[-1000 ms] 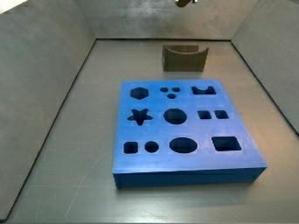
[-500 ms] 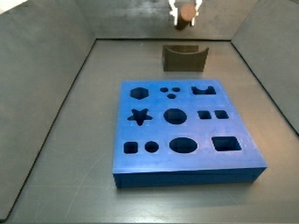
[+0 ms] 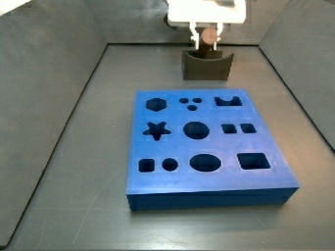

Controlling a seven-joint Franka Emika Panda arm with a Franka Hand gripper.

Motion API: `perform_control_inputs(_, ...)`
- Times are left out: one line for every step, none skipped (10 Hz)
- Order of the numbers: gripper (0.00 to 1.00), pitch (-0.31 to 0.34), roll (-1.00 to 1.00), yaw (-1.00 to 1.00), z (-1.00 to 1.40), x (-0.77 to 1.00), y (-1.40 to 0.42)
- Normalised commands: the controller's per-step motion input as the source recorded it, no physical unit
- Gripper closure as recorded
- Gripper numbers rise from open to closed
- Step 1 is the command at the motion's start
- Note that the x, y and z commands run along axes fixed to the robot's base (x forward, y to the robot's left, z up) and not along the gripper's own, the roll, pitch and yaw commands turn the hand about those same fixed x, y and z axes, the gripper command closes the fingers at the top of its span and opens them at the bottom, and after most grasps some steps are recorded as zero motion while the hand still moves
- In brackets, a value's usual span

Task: Pick up the round object. Move up. Place the round object on the fixture. Regrasp the round object. Move to above the board. Insert the round object.
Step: Place the round object on the fixture, then regrasp the round object.

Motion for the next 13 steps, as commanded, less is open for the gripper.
perform_control_inputs(1.00,0.110,-0.87,-0.16,-0.48,0.12,0.09)
perform_control_inputs(1.00,0.058,-0.65,-0.14,-0.41,0.09,0.14)
perform_control_inputs(1.00,0.003,-0.46,-0.14,-0.38,0.08,0.16)
perform_control_inputs(1.00,-0.012,-0.35,-0.12,-0.37,0.08,0.16)
perform_control_inputs(0.00,0.000,0.00,0.00,0.00,0.00,0.00)
perform_control_inputs(0.00,-0.126,0.01,-0.05,1.00,0.00,0.00)
perform_control_inputs(0.00,-0.120,0.01,-0.04,1.00,-0.01,0.00)
perform_control_inputs(0.00,-0.093,0.05,0.00,1.00,-0.03,0.00)
perform_control_inputs(0.00,-0.067,0.07,0.03,1.00,-0.04,0.00)
perform_control_inputs(0.00,-0.036,0.08,0.05,1.00,-0.04,0.00)
perform_control_inputs(0.00,0.018,0.08,0.07,0.88,-0.04,0.00)
perform_control_inputs(0.00,0.060,0.08,0.07,0.72,-0.04,0.00)
perform_control_inputs(0.00,0.114,0.08,0.05,0.49,-0.03,0.00)
